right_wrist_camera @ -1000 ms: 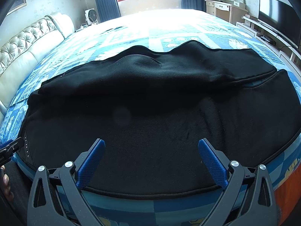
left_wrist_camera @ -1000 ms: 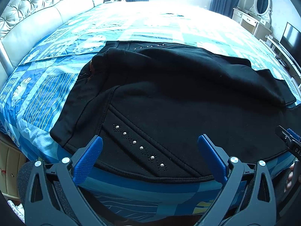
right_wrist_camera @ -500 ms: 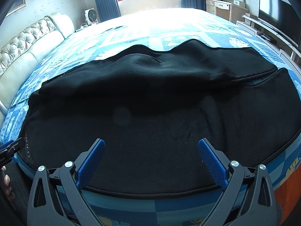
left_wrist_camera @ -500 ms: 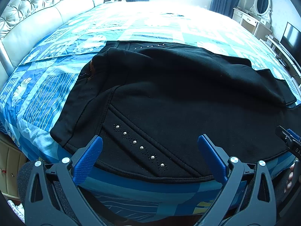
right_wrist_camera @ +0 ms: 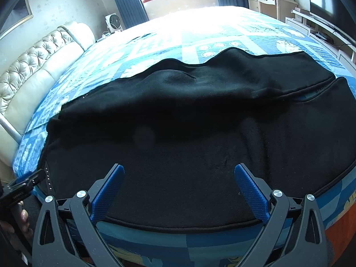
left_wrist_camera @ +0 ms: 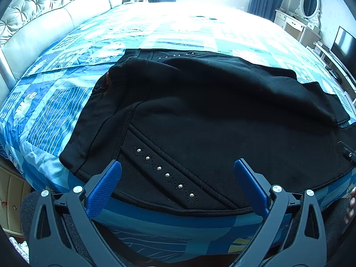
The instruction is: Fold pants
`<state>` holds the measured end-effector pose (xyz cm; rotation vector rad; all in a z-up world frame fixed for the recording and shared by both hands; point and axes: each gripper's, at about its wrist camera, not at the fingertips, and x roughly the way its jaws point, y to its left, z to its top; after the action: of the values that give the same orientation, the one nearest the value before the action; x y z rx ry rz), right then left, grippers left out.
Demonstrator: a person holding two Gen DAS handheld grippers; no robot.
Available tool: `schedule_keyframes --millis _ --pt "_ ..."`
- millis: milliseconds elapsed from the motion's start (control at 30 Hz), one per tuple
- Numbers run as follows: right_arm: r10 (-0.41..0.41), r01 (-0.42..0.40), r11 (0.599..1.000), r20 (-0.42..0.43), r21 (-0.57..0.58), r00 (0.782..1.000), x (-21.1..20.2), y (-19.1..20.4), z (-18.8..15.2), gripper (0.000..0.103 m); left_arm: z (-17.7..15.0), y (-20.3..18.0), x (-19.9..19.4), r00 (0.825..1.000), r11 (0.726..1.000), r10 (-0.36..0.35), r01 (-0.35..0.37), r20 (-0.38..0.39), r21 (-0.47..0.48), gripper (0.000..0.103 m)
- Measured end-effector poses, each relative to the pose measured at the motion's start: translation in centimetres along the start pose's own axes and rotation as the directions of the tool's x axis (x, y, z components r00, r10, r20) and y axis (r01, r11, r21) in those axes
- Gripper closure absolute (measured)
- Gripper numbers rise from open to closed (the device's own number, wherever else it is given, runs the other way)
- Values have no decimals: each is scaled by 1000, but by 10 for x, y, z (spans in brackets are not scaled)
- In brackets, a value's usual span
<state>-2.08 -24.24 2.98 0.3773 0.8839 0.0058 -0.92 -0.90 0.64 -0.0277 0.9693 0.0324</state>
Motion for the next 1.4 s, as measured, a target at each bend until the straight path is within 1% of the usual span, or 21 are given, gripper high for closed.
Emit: schedule_keyframes --millis 67,133,200,233,267,300,367,467,500,567,600,700,833,933,1033,1067,1100,1133,1167,1267,1400 --pt "69 -73 992 44 105 997 -20 -29 12 4 0 0 0 1000 1000 3 -3 3 2 2" --pt "120 -142 964 111 224 987 -44 -70 25 4 0 0 0 1000 1000 9 -9 5 8 2" --pt "116 -182 919 202 350 972 -71 -123 33 4 1 0 1 1000 1000 11 -11 3 9 2" --pt "99 -202 880 248 430 964 -85 -155 33 4 1 1 2 1000 1000 11 -11 -2 6 2" --pt "78 -220 826 281 519 956 -96 -185 29 4 1 2 3 1000 1000 10 -10 -7 2 2" --pt "69 -259 752 319 605 945 -105 -214 21 4 1 3 4 1000 1000 9 -9 -11 -3 2" --pt "87 -362 605 393 709 915 -114 -264 1 4 1 3 6 1000 1000 10 -10 -17 -5 2" --pt "90 -400 421 401 814 912 -109 -309 -29 4 0 0 10 1000 1000 20 -19 -23 8 2" --pt "97 -415 374 410 829 907 -106 -316 -36 4 0 0 11 999 1000 24 -23 -27 10 2" --pt "157 -477 319 451 819 879 -95 -321 -42 4 -2 -1 14 999 1000 26 -25 -36 10 2" --pt "186 -492 310 456 813 870 -89 -322 -41 4 -2 -1 14 999 1000 29 -29 -40 11 2" --pt "205 -474 326 429 818 880 -73 -320 -31 4 -5 -1 18 998 999 41 -40 -51 12 2" --pt "161 -505 266 478 821 863 -58 -335 -27 4 -7 1 18 997 999 50 -50 -56 4 2" --pt "129 -556 202 541 806 831 -52 -344 -27 5 -9 3 18 997 998 56 -56 -59 3 2" --pt "75 -555 196 552 808 830 -56 -349 -27 12 -9 5 19 996 998 59 -59 -66 -1 2" --pt "62 -545 205 545 813 836 -56 -350 -26 32 -9 5 19 996 998 59 -59 -67 -1 2" --pt "64 -541 210 540 815 839 -56 -351 -25 72 -9 5 20 996 998 59 -59 -67 -1 2" --pt "84 -546 205 541 812 837 -52 -352 -24 85 -9 5 20 996 998 58 -58 -67 0 2" --pt "103 -546 207 537 812 837 -48 -351 -21 91 -10 4 20 996 998 58 -58 -68 2 2" --pt "98 -516 265 510 814 855 -52 -346 -14 93 -11 2 21 996 998 55 -55 -72 8 2" --pt "-6 -434 405 477 805 879 -86 -338 -7 96 -11 2 22 996 999 53 -53 -76 10 2"
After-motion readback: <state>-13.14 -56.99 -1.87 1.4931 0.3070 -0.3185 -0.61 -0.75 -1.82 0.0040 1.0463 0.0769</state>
